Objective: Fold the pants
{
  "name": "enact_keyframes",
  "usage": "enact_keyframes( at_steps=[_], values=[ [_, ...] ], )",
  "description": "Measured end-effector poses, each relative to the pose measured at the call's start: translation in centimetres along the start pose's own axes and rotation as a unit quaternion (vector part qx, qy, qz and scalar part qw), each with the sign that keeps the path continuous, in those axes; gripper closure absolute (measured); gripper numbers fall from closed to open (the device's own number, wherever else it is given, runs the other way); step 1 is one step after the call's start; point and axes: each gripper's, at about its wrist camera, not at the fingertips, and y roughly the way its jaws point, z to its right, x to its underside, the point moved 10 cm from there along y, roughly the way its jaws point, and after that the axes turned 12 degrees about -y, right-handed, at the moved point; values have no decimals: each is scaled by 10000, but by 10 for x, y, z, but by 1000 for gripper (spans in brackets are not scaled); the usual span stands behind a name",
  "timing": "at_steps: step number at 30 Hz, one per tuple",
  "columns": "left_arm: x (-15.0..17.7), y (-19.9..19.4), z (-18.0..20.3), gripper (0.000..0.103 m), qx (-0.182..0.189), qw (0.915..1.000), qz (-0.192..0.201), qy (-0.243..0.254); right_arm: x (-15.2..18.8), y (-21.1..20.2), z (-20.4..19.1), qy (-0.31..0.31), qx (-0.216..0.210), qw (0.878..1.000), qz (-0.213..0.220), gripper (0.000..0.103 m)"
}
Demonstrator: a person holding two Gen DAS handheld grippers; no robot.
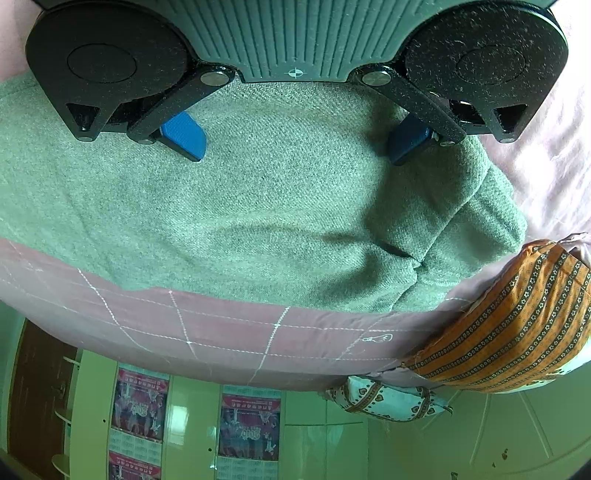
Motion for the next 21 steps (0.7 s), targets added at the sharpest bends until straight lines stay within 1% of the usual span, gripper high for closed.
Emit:
enact_keyframes(
  at_steps=[4, 5, 6, 7, 8, 9, 11, 12, 13, 15, 16, 17, 18, 19, 20, 21],
  values=[
    [0, 0, 0, 0, -1, 10000, 43, 0, 0, -10, -1, 189, -143, 9996, 124, 103],
    [1, 0, 0, 0, -3, 10000, 53, -3, 1, -7, 0, 111, -75, 9999, 78, 103],
    [1, 0, 0, 0, -3, 10000, 59, -4, 5, -3, 4, 99, 37, 9999, -91, 103],
    [0, 0, 0, 0, -5, 10000, 52, -6, 4, 1, 8, 215, -20, 9997, -137, 103],
    [0, 0, 0, 0, -7, 10000, 39, -4, 0, -1, 5, 282, -92, 9995, -74, 96],
    [0, 0, 0, 0, -8, 10000, 32, -3, -2, -11, 3, 277, -123, 9995, 57, 93],
    [0, 0, 0, 0, -8, 10000, 54, 1, -8, -19, 3, 305, -88, 9991, 270, 66],
    [0, 0, 0, 0, -12, 10000, 75, 6, -7, -17, 7, 344, -63, 9991, 247, 66],
    [1, 0, 0, 0, -18, 10000, 89, 8, -4, -12, 9, 369, -63, 9992, 115, 67],
    [1, 0, 1, 0, -45, 9999, 95, 9, -5, 5, 7, 344, -172, 9993, -8, 69],
    [0, 0, 1, 0, -56, 10000, 75, 9, -6, 12, 4, 206, -104, 9997, -48, 77],
    [0, 1, 1, 0, -61, 10000, 39, 21, -7, 17, 3, 7, 102, 9999, -139, 96],
    [-1, 1, 1, 0, -62, 10000, -1, 33, -11, 20, -3, -130, 179, 9996, -189, 97],
    [-2, 1, 1, 0, -65, 10000, -25, 42, -21, 11, -14, -309, 89, 9994, 88, 98],
    [-1, 2, 1, 0, -72, 10000, -28, 56, -30, -1, -28, -458, -92, 9982, 381, 98],
    [-1, 2, 1, 0, -82, 9999, -13, 62, -33, -8, -36, -631, -90, 9965, 540, 98]
  ],
)
